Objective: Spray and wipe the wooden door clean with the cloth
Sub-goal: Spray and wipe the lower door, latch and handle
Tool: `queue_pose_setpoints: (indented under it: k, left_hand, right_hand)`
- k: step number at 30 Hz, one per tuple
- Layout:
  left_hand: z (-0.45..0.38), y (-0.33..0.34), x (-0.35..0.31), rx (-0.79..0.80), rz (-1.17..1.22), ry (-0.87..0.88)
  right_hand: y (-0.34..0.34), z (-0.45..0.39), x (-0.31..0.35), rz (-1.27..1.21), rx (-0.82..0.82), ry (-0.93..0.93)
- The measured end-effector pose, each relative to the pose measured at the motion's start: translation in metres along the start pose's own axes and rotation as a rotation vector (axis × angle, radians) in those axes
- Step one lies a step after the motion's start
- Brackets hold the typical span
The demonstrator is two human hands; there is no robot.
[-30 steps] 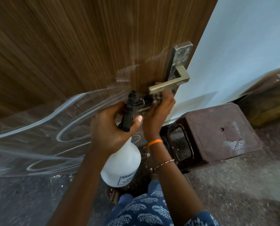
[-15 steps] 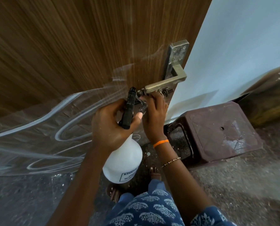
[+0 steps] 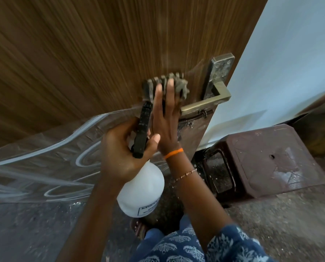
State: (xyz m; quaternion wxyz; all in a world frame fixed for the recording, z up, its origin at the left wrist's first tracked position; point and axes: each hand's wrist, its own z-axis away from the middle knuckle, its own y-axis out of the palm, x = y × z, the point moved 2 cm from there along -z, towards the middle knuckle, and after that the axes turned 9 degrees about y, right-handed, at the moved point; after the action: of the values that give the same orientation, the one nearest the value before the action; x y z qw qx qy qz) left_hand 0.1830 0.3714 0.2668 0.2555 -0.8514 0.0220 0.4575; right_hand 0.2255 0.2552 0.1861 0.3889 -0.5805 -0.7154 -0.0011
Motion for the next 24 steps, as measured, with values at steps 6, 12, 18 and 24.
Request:
queue_pose_setpoints:
  k: [6, 12, 18, 24]
  left_hand:
    - [-0.001, -0.006, 0.003, 0.019, -0.067, 0.005]
    - [0.003, -0.01, 0.009, 0.034, -0.066, 0.009]
    - [0.004, -0.013, 0.012, 0.037, -0.085, 0.025]
    - [0.007, -0.009, 0.013, 0.054, -0.082, 0.012]
  right_hand:
    - [-0.018, -0.047, 0.014, -0.04, -0.23, 0.086]
    - [0.001, -0.013, 0.006, -0.303, -0.265, 0.512]
    - [0.0, -0.008, -0.006, -0.216, -0.205, 0.296]
    - [-0.023, -0.048, -0.008, -0.162, -0.313, 0.204]
